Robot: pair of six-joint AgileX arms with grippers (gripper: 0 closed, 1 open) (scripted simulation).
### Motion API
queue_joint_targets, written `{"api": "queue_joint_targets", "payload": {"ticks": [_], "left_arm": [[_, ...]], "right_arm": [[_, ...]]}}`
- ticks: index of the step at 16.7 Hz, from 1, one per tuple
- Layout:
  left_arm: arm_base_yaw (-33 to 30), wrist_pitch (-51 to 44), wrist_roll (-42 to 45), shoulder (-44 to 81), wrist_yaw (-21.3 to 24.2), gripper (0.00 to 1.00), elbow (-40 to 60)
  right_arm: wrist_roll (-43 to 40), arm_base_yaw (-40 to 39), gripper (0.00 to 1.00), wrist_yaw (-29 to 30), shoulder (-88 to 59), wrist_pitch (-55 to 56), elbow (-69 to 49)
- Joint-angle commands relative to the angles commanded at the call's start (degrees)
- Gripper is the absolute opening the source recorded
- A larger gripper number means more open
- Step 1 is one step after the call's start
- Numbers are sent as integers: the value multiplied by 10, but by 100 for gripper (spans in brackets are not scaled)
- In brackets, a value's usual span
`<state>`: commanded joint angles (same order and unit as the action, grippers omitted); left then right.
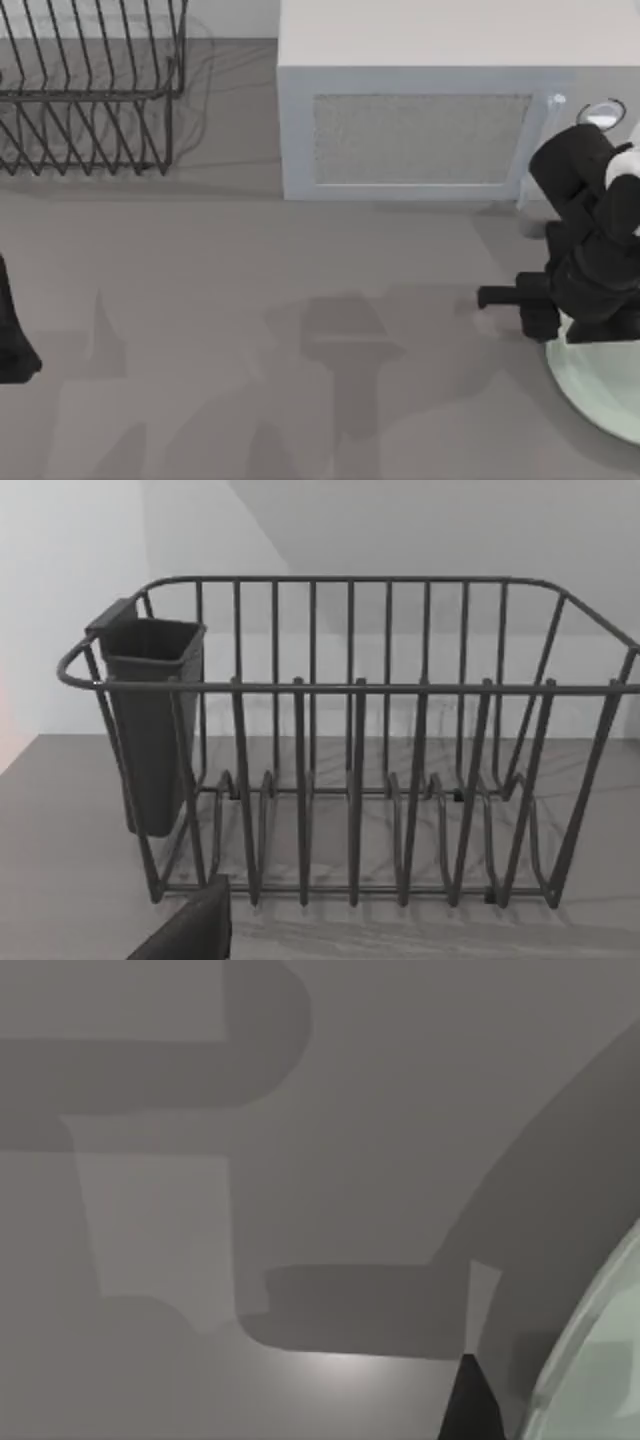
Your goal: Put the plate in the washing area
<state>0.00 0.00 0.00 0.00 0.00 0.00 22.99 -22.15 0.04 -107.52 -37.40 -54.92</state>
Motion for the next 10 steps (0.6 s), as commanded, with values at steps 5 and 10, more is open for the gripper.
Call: {"api": "queue_joint_targets", "payload": {"ticks": [5, 10], "left_arm": [[0, 0, 0, 0, 0, 100, 0], [0, 0, 0, 0, 0, 100, 0]], "right_arm": [[-1, 7, 0, 4, 40, 2, -18], [-1, 1, 0, 3, 38, -62, -78]]}}
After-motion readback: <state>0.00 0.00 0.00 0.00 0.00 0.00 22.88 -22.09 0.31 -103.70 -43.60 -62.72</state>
